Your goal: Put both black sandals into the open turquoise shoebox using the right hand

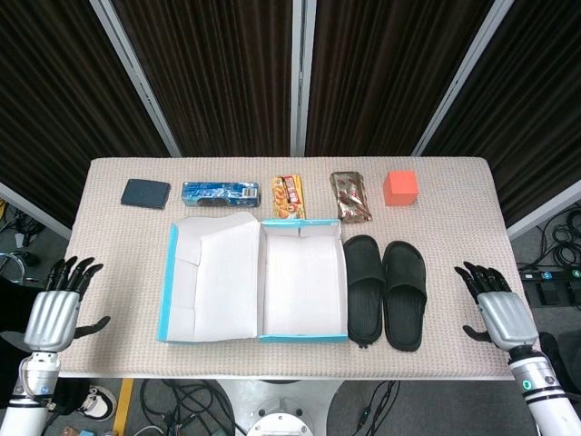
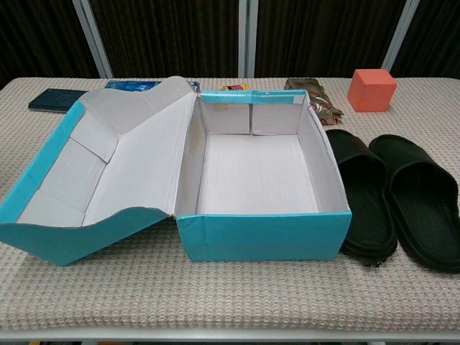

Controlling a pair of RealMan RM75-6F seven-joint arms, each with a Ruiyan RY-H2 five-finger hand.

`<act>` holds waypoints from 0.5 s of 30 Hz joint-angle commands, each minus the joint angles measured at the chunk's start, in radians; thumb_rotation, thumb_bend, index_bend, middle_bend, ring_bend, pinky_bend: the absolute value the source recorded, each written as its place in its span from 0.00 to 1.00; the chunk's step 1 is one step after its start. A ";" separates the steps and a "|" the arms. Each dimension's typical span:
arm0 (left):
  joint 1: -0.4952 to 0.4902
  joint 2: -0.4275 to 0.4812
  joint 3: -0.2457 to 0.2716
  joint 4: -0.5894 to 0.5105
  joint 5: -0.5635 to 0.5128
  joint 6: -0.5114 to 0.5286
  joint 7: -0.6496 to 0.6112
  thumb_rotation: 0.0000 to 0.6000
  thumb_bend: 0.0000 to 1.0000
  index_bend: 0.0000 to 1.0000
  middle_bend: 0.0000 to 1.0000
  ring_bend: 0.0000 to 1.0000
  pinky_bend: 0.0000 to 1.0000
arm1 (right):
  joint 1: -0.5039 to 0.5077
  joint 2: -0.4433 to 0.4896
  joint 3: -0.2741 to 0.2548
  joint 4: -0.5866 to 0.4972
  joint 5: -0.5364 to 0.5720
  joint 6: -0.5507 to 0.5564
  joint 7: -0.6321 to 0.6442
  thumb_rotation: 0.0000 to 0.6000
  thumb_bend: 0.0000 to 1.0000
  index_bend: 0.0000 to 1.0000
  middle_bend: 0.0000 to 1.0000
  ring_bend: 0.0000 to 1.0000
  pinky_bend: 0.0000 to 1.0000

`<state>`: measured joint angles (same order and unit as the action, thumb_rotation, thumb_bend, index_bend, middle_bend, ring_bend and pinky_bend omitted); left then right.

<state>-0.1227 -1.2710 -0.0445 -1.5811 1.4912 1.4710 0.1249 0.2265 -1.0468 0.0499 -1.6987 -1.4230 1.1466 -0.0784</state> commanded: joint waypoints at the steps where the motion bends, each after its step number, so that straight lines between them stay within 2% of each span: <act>1: 0.000 0.002 0.002 -0.001 0.005 0.002 0.001 1.00 0.09 0.16 0.10 0.03 0.04 | 0.072 0.028 0.045 -0.040 0.059 -0.093 0.025 1.00 0.06 0.00 0.00 0.00 0.00; 4: 0.001 0.005 0.005 -0.006 0.013 0.006 0.000 1.00 0.09 0.16 0.10 0.03 0.04 | 0.145 0.048 0.078 -0.068 0.139 -0.218 0.064 1.00 0.06 0.00 0.00 0.00 0.00; 8: 0.002 0.009 0.006 -0.013 0.015 0.008 0.003 1.00 0.09 0.16 0.10 0.03 0.04 | 0.278 0.088 0.129 -0.092 0.308 -0.451 0.117 1.00 0.06 0.00 0.00 0.00 0.00; 15: 0.004 0.016 0.005 -0.018 0.016 0.011 -0.006 1.00 0.09 0.16 0.10 0.03 0.04 | 0.465 0.071 0.162 -0.064 0.531 -0.651 0.124 1.00 0.05 0.00 0.00 0.00 0.00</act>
<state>-0.1187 -1.2562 -0.0397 -1.5994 1.5071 1.4832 0.1202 0.6051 -0.9761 0.1854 -1.7684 -0.9842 0.5815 0.0255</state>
